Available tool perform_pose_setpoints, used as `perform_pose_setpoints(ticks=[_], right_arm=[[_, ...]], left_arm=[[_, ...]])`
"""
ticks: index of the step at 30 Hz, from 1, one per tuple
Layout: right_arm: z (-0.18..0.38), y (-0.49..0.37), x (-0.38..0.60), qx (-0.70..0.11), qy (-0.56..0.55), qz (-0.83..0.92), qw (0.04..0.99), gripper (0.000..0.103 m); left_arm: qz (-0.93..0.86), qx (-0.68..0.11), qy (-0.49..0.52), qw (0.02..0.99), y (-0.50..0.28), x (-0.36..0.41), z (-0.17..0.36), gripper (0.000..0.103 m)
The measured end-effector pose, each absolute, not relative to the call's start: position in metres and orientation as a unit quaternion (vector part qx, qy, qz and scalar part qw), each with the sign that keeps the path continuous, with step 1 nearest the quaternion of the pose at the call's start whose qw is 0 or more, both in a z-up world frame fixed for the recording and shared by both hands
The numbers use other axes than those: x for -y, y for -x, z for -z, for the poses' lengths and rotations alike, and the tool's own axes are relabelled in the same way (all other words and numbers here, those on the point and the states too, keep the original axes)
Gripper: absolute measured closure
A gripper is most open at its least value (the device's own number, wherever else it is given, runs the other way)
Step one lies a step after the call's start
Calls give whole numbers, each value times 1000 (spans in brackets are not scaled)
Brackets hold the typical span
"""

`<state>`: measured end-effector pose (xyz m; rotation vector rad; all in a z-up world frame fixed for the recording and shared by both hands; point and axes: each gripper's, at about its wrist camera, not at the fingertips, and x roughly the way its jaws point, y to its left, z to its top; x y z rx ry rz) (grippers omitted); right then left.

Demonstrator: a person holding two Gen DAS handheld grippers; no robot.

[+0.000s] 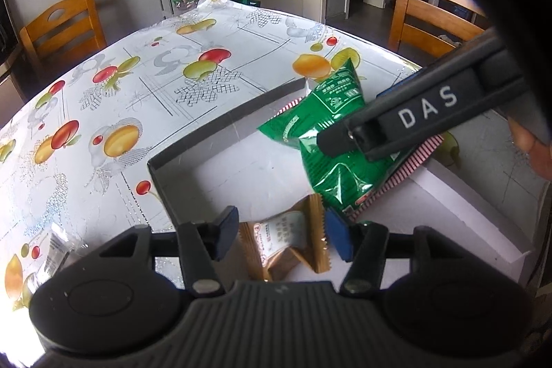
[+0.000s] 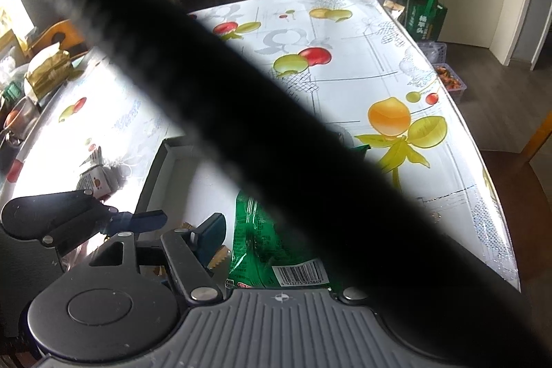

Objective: Organize snacks
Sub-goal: 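Lower both snacks into the white box and open both tools, then withdraw both tools from the box back toward the remaining snacks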

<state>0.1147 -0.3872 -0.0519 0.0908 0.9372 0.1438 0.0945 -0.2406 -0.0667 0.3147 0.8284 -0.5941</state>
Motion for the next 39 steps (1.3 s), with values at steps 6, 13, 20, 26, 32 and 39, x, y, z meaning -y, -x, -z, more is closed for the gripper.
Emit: perform_pose_setpoints(ticks=[6,13,20,26,32,39], right_arm=[[41,-110,383,-432,-48,-62,898,31],[30,-104,361,-416,-46,-74,905,29],[23,-98,335,-412,-36,-93,905,26],[20,-94,312,-408,-33,-110,906,26],[18,-95,284,-407,-29,-135,903,26],[20,-93,248,-413,-16,-162,896,26]], left_arm=[[293,-386,-140,863,-85,231,56,45],[279,-378,-133,873,-73,210,46,42],[261,-378,-125,879,-64,185,40,42],[242,-377,-121,886,-55,162,36,42],[206,-380,-108,895,-48,126,32,42],[166,-386,-87,903,-43,82,30,42]])
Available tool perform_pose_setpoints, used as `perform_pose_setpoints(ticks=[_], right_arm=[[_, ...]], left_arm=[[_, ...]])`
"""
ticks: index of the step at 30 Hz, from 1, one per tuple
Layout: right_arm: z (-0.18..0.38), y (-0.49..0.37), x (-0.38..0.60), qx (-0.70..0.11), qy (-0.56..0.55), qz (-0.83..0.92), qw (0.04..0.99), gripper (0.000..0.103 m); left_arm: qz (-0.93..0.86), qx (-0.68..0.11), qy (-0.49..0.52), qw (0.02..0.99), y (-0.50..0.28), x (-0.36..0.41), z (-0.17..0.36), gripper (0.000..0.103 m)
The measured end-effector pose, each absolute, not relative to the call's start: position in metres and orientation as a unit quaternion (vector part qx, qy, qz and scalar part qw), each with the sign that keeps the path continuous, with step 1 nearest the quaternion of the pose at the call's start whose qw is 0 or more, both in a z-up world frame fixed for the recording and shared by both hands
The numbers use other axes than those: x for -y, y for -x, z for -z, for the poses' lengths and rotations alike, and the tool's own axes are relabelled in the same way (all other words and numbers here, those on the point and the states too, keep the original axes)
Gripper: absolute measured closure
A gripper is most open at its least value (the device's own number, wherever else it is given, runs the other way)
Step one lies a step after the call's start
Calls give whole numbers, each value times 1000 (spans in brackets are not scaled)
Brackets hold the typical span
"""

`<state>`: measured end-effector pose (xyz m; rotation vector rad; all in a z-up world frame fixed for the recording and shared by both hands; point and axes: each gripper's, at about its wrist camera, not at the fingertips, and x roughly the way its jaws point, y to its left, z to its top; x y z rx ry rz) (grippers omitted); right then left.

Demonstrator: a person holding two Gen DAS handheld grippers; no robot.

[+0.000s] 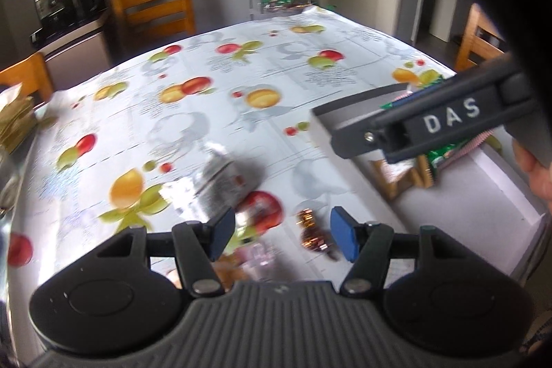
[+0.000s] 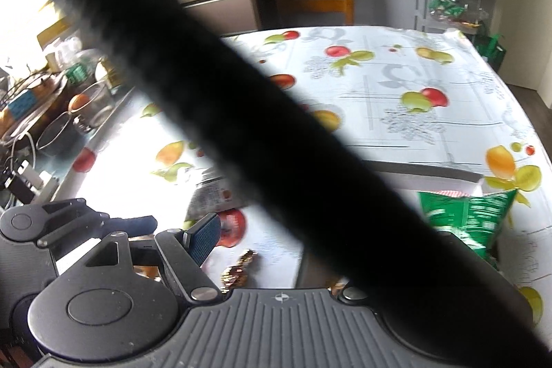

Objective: Organize snacks
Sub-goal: 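Withdraw both tools from the box back toward the remaining snacks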

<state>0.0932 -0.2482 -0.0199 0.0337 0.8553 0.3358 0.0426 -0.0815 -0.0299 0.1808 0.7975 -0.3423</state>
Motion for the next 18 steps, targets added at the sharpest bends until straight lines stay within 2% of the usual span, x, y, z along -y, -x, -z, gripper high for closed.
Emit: perform_pose_setpoints(ticks=[5,18], right_arm=[[21,-91,228,-416,-11,-172,893,26],[32,-80,184,-435,-4,-178,883,26]], left_arm=[[154,-382,-86,907,-40,52,29,36],[154,-394,-87,902,-37,2,38,36]])
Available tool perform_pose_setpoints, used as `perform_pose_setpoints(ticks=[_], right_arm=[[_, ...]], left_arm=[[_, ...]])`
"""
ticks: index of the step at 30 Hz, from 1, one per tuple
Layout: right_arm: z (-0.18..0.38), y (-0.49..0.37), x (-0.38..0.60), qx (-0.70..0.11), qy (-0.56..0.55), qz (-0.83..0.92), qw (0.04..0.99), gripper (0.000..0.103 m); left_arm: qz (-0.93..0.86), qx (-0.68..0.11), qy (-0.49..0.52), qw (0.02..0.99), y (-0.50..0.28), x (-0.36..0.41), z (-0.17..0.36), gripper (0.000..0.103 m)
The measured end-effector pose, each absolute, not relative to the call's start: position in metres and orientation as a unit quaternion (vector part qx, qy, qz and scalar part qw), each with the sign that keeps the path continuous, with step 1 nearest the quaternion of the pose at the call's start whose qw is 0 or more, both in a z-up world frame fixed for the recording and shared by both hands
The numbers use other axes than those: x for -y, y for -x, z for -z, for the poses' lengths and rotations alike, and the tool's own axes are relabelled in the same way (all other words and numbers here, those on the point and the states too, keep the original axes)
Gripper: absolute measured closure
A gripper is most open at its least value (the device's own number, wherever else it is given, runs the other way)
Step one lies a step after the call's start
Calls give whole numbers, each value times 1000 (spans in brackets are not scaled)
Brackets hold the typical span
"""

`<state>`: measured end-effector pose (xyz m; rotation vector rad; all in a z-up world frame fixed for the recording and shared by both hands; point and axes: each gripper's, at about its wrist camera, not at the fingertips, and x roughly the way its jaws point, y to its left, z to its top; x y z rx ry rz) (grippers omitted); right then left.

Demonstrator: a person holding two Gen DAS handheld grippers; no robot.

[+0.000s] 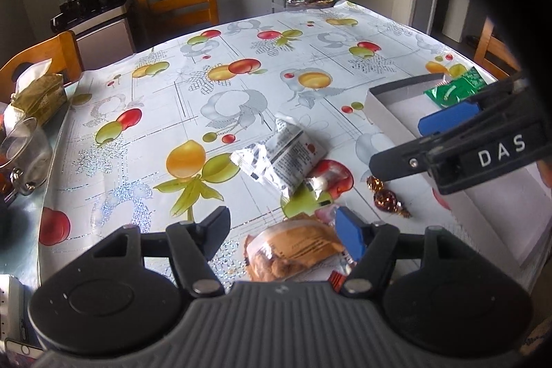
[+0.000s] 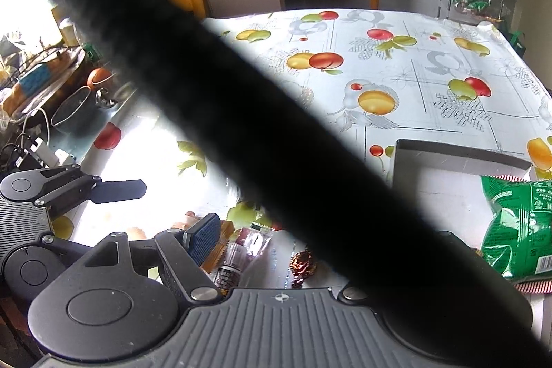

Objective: Organize snacks
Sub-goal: 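Withdraw both tools from the box back toward the remaining snacks, then grasp the clear nut bag with left tool while right tool grasps the cartoon snack tube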

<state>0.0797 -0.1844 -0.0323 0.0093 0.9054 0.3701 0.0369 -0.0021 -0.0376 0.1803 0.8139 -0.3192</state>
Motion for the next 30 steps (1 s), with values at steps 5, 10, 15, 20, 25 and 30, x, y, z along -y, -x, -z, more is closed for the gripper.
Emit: perform_pose_setpoints(ticks=[5,10,15,20,25,30], right_arm=[[36,-76,177,-439,-7,-170,882,26],[42,-69,172,-446,-8,-162,880,26],[45,-63,172,-452,-9,-151,879,26],[49,-58,170,-464,-6,-156,872,26],[54,-51,162,-474,3,-165,865,30],[56,-47,161,-478,2,-165,863,31]], left_arm=[[177,-401,-105,893,-37,-3,47,30],[207,-404,-142,880,-40,-10,60,29],[245,-404,-167,866,-48,-16,67,29],[288,-408,-186,846,-54,-13,77,29],[308,-408,-189,838,-59,-9,84,29],[325,-406,-194,832,-65,-4,87,29]])
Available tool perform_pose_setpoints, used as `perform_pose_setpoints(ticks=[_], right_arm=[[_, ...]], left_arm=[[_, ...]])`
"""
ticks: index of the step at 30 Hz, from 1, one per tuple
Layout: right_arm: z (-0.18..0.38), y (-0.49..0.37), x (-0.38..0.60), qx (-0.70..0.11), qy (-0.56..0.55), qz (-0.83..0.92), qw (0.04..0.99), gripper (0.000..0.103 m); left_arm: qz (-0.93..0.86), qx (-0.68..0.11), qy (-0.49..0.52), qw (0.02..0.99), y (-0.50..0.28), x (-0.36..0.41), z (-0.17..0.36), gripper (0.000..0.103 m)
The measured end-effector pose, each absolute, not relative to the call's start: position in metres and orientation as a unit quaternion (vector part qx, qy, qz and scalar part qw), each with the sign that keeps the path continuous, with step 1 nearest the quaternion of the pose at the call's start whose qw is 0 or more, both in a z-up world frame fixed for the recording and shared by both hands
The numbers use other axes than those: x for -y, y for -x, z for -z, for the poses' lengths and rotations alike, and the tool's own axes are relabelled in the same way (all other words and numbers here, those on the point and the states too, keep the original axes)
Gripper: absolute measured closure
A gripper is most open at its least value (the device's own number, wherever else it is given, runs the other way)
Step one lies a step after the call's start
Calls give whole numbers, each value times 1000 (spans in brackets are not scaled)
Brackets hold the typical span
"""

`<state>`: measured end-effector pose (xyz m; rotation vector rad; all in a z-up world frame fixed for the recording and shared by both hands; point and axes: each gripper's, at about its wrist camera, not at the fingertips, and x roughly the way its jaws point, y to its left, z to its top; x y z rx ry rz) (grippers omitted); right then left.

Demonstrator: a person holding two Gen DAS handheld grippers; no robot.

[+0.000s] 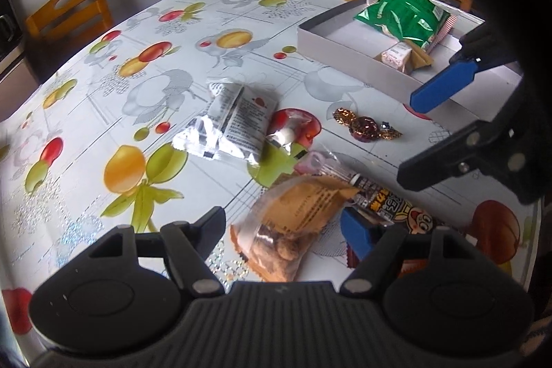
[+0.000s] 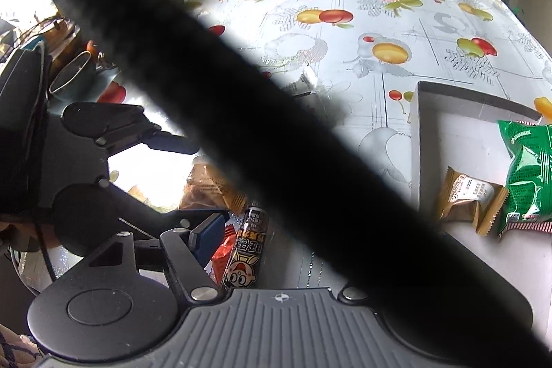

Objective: Organize snacks
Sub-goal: 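Grasp the clear nut bag with left tool while right tool grasps the cartoon snack tube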

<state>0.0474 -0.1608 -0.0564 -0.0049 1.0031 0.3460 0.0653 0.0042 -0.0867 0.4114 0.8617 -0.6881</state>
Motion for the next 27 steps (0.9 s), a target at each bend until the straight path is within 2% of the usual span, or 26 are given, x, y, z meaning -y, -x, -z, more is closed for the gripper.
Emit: perform_pose_setpoints(ticks=[3,5,7,12,19,22,24,27], right_arm=[[57,-46,162,-481,1,-160,862,31],[57,-46,164,-482,1,-157,862,31],[57,-45,164,-482,2,-155,862,31],[57,-47,160,-485,9,-160,860,31],[62,-48,146,-493,21,-179,851,31],[67,-50,140,-500,19,-188,845,36],[71,-52,137,-506,18,-193,841,45],[77,-55,135,-512,11,-194,836,50]], left_arm=[[334,-416,-189,825,-69,-3,91,36],[331,-418,-190,824,-70,-2,93,48],[330,-421,-184,825,-71,-3,95,54],[318,-418,-176,833,-69,-7,95,64],[301,-426,-154,839,-67,-15,94,68],[293,-429,-149,841,-65,-18,94,68],[289,-431,-146,842,-64,-19,93,68],[285,-432,-143,844,-61,-22,92,68]])
